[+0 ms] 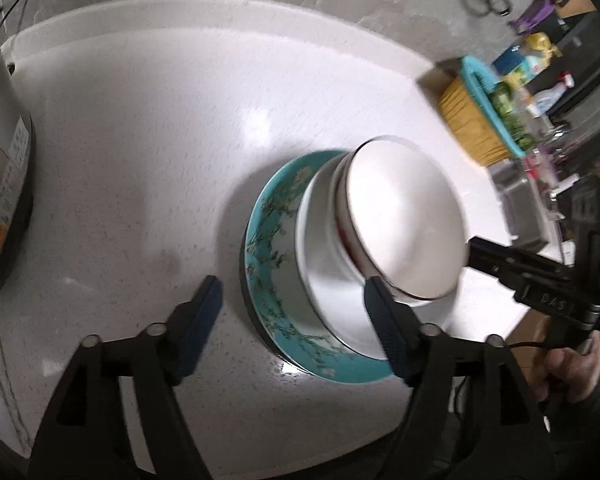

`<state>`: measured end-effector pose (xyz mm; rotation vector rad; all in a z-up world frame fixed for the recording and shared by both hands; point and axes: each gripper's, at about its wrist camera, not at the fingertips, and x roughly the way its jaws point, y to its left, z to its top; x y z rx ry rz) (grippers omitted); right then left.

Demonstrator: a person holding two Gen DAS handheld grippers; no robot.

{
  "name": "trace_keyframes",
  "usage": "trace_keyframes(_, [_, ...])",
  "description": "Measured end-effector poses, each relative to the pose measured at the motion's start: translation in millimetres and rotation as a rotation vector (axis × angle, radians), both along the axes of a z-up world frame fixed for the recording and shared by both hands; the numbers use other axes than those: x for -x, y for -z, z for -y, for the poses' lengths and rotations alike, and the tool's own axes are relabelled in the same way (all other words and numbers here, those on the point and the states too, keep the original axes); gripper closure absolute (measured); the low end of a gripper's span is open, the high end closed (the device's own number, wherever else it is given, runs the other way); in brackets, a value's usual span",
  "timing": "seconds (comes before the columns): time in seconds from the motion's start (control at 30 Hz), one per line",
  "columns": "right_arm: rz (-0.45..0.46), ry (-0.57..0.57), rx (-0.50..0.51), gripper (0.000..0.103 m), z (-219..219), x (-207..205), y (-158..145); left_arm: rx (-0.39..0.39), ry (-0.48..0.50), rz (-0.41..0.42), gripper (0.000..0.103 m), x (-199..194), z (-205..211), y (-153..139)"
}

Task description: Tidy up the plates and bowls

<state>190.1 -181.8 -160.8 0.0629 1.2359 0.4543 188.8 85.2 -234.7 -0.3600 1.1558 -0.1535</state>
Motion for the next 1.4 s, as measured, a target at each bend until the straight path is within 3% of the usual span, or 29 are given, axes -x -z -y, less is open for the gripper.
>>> trace_keyframes(0.07, [0.022, 0.045, 0.010, 0.040, 7, 9, -8, 0.001, 0.021, 0.037, 0.026, 1, 0, -12])
trace_keyframes(0.2, [0.054, 0.115, 0.023, 0.032, 17, 29, -21, -0.044, 0.034, 0.141, 0.014, 6, 3, -37])
trace_keyframes(0.33, [0.135, 0.148, 0.033, 0.030, 22, 52, -41, -0.076, -0.002, 0.219, 0.008, 19, 5, -54])
trace_keyframes(0.43, [0.266, 0.154, 0.047, 0.027, 22, 71, -66, -0.097, -0.027, 0.290, 0.008, 41, 11, -74])
trace_keyframes(0.53, [0.478, 0.144, 0.070, 0.025, 14, 101, -98, -0.131, -0.026, 0.378, 0.008, 67, 24, -98])
trace_keyframes(0.63, [0.691, 0.164, 0.097, 0.014, 5, 135, -125, -0.222, -0.085, 0.355, 0.008, 85, 34, -115])
trace_keyframes(0.67, [0.744, 0.179, 0.105, 0.004, 3, 144, -134, -0.232, -0.100, 0.343, 0.008, 93, 36, -119])
trace_keyframes(0.77, [0.842, 0.213, 0.129, 0.000, -3, 167, -157, -0.252, -0.104, 0.398, 0.008, 119, 43, -144])
trace_keyframes(0.9, [0.937, 0.270, 0.262, 0.000, -14, 200, -176, -0.264, -0.089, 0.407, 0.007, 133, 52, -164])
trace_keyframes(0.97, [0.944, 0.263, 0.280, 0.000, -17, 208, -184, -0.278, -0.086, 0.342, 0.006, 131, 55, -166])
trace_keyframes(1.1, [0.805, 0.285, 0.171, 0.000, -11, 205, -195, -0.216, -0.075, 0.311, 0.006, 131, 47, -171])
trace_keyframes(1.2, [0.781, 0.404, 0.067, 0.000, -4, 214, -199, -0.255, -0.060, 0.286, 0.006, 131, 46, -176])
trace_keyframes(1.27, [0.769, 0.490, 0.028, 0.000, -3, 222, -203, -0.225, -0.029, 0.283, 0.006, 138, 46, -180])
trace_keyframes(1.4, [0.733, 0.480, 0.107, 0.000, -24, 224, -202, -0.226, 0.051, 0.305, 0.006, 150, 50, -181])
